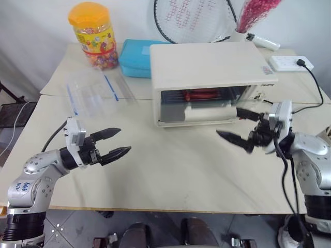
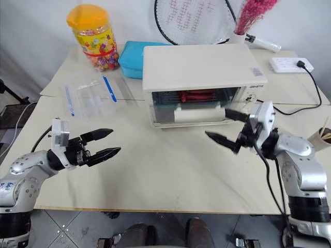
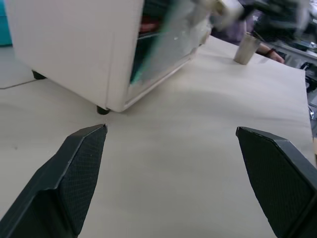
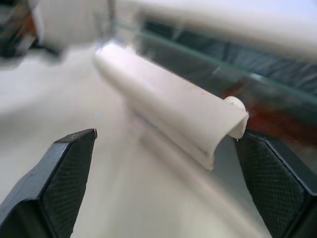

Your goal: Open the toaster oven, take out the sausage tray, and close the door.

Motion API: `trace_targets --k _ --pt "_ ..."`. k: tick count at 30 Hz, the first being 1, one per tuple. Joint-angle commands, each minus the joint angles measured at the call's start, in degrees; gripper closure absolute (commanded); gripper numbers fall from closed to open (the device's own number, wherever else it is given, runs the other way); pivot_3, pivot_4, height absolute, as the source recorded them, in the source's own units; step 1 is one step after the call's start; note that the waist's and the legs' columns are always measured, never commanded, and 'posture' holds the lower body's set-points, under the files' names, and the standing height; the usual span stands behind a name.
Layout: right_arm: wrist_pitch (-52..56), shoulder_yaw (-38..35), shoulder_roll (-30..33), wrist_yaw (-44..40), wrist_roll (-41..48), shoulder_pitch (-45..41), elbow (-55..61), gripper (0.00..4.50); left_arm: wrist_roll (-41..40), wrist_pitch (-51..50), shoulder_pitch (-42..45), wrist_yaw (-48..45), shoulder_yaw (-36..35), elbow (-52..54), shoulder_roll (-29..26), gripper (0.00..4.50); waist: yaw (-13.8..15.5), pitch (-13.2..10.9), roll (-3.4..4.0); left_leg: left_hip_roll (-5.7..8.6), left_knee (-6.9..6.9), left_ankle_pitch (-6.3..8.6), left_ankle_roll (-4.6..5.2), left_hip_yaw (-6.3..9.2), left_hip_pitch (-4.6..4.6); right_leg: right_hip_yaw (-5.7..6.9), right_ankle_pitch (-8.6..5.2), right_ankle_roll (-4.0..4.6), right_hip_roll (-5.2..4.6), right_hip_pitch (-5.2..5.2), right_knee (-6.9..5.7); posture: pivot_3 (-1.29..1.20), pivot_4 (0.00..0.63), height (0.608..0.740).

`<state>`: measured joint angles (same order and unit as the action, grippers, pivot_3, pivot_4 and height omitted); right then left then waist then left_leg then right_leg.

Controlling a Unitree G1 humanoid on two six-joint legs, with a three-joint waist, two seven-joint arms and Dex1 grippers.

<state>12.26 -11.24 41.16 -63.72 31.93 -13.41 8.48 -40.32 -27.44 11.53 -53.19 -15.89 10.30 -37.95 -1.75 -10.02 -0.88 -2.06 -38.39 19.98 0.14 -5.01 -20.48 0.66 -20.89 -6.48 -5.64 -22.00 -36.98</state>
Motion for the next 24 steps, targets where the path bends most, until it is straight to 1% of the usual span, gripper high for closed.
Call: trace_targets --k 1,3,6,11,15,19,21,24 --pt "-5.3 1.1 0.1 -2.4 -2.1 2.0 2.8 0.00 -0.9 0.7 4.8 0.8 0.2 -1.0 1.5 1.28 -0.4 0.0 -0.01 -0.03 -0.04 0.00 0.00 -0.13 0.05 0.07 0.02 -0.03 0.05 0.00 -0.03 0.00 0.150 0.740" --pt "-7.4 0.7 -0.6 -1.5 -3.3 2.4 1.6 0.00 0.0 0.8 8.4 0.4 2.4 -2.9 3.0 1.89 -0.4 0.0 0.02 -0.01 -0.13 -0.02 -0.02 -0.24 0.16 0.06 0.04 -0.07 0.06 0.03 -0.02 0.00 0.150 0.740" --pt "-9.6 0.2 -1.2 -0.4 -4.4 2.0 0.4 0.00 3.5 3.2 13.1 -1.0 6.8 -6.1 4.9 2.87 -0.2 0.0 0.02 -0.03 -0.35 -0.02 -0.03 -0.24 0.18 0.06 0.04 -0.07 0.10 0.03 -0.08 0.00 0.150 0.740" --pt "-12.0 -0.3 -1.1 0.6 -5.6 2.5 -0.9 0.00 10.3 9.4 21.3 -2.4 13.8 -16.0 11.1 4.45 0.4 0.0 0.01 0.03 -0.55 0.03 0.04 -0.21 0.11 0.14 0.04 -0.07 0.13 0.03 -0.11 0.00 0.150 0.740" --pt "-13.6 -1.0 -1.2 1.8 -6.2 4.4 -0.8 0.00 15.4 14.9 24.9 -3.6 18.0 -22.6 15.1 4.48 0.3 -0.1 0.00 0.13 -0.59 0.07 0.12 -0.21 0.04 0.16 0.08 -0.15 0.15 0.02 -0.30 0.00 0.150 0.740" --pt "-14.3 -2.4 -1.5 3.9 -6.7 8.0 0.3 0.00 17.4 17.5 26.5 -6.8 20.5 -26.2 17.1 4.48 0.4 -0.1 -0.01 0.16 -0.66 0.10 0.18 -0.18 0.01 0.22 0.08 -0.15 0.11 0.01 -0.36 0.00 0.150 0.740" --pt "-15.2 -4.9 -2.1 5.9 -7.2 13.0 1.1 0.00 18.5 18.6 26.6 -8.0 21.5 -27.1 17.6 4.48 0.9 -0.1 -0.01 0.21 -0.69 0.11 0.19 -0.17 0.00 0.22 0.09 -0.17 0.09 0.03 -0.36 0.00 0.150 0.740" --pt "-18.3 -9.8 -3.1 8.5 -9.0 23.1 2.4 0.00 21.0 20.7 26.0 -10.1 23.8 -27.2 17.1 4.48 2.0 -0.1 -0.01 0.24 -0.69 0.14 0.25 -0.12 -0.02 0.25 0.10 -0.19 0.08 0.08 -0.31 0.00 0.150 0.740"
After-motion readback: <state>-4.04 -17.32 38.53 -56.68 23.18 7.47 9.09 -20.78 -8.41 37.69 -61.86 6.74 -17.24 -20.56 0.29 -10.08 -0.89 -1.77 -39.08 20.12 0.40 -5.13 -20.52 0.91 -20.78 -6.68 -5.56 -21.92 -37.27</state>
